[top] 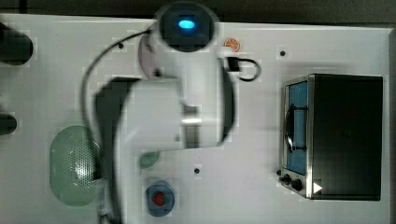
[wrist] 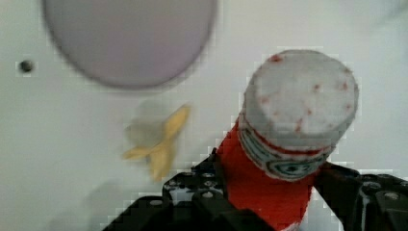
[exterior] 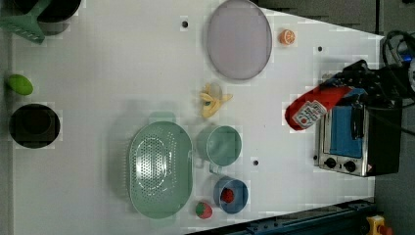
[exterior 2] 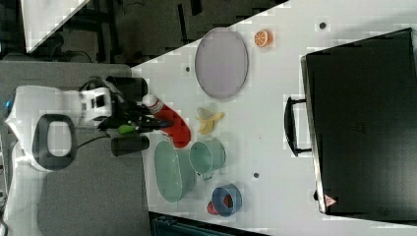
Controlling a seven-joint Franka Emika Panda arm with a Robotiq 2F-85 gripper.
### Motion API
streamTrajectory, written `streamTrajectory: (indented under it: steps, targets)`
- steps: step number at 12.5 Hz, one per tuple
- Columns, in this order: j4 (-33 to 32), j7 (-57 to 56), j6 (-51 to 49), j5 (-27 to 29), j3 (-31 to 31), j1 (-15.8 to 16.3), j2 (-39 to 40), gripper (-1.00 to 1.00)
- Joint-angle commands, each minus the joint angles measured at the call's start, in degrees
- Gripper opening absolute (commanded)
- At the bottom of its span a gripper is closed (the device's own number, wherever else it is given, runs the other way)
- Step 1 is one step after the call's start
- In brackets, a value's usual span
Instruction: Pick ketchup from strainer and place it on the table
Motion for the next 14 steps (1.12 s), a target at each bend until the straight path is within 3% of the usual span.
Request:
streamTrajectory:
  steps: [1, 5, 9, 14]
  targets:
    - [-3.9, -9.1, 1.6, 0.4, -2.9, 0.2, -1.2, 0.21]
    - [-12.9, -10.5, 11.4, 0.4, -7.6, -0.2, -1.1, 0.21]
    - [-22.7, -10.5, 25.3, 0.4, -8.4, -0.2, 1.1, 0.21]
    - [-27.2, -10.5, 35.0, -2.9, -9.0, -0.2, 7.1, 0.27]
